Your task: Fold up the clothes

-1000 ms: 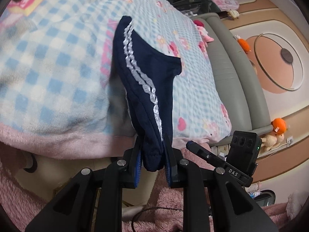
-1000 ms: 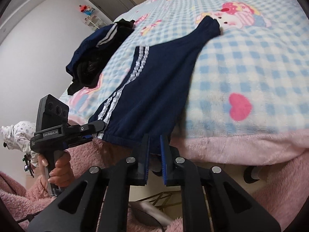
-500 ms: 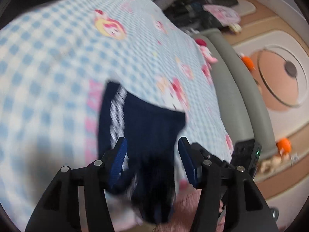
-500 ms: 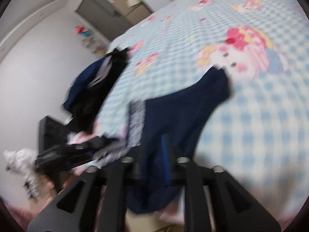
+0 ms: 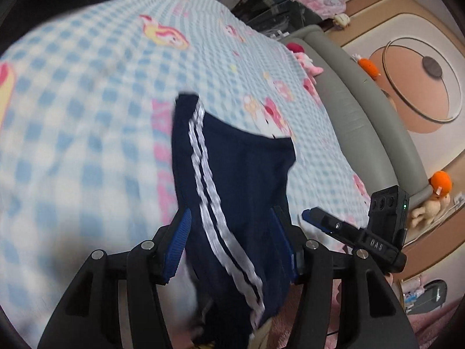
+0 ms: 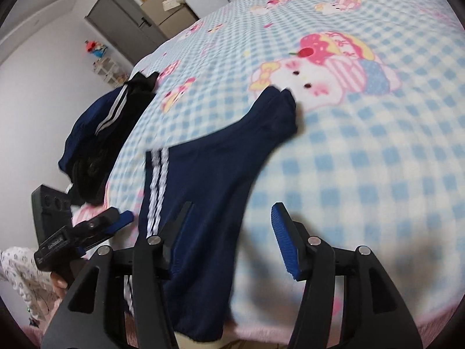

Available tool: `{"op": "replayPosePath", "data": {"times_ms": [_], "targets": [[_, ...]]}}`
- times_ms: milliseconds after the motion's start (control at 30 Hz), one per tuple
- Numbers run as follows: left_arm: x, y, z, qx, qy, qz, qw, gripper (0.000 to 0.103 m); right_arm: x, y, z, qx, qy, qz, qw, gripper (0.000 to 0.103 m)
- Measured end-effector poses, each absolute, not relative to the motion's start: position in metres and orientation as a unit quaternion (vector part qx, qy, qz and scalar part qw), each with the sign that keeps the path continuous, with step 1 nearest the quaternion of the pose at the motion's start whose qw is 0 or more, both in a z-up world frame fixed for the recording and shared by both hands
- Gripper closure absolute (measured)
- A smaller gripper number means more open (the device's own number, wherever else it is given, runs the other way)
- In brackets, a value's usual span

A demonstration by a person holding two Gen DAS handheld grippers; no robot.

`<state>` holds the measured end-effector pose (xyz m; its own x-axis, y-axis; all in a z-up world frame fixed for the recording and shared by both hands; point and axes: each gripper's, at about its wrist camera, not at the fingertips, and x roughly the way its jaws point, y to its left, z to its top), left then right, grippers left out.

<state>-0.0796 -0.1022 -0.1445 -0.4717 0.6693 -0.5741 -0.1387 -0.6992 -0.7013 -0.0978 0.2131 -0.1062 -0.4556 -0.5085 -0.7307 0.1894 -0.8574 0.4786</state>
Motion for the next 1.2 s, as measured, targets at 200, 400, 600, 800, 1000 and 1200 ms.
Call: {"op": "replayPosePath", "data": {"times_ms": [200, 400, 600, 800, 1000, 1200], "targets": [[-0.048, -0.094, -0.147, -0.463, -0.303, 0.794, 0.252, 0.046, -0.057, 0.187, -0.112, 0.491, -0.086, -0.836, 0.229, 0.047], [-0.022, -0.087, -0.162, -0.514, -0.255, 0.798, 0.188, 0.055, -0.035, 0.180, -0.139, 0.515, -0.056, -0.828, 0.214, 0.047], [0.000, -0.091, -0.166, -0.525, -0.292, 0.776, 0.192, 0.053, -0.015, 0.187, -0.119, 0.485, -0.044, -0.845, 0.221, 0.036], [0.006, -0.084, -0.192, -0.574, -0.291, 0.744, 0.183, 0.053, -0.018, 0.198, -0.155, 0.551, -0.090, -0.800, 0.219, 0.037], [0.004, -0.090, -0.204, -0.577, -0.317, 0.730, 0.186, 0.053, -0.018, 0.202, -0.159, 0.560, -0.102, -0.789, 0.232, 0.036], [0.000, -0.080, -0.207, -0.577, -0.319, 0.727, 0.193, 0.053, -0.022, 0.192, -0.165, 0.566, -0.114, -0.778, 0.249, 0.035]]}}
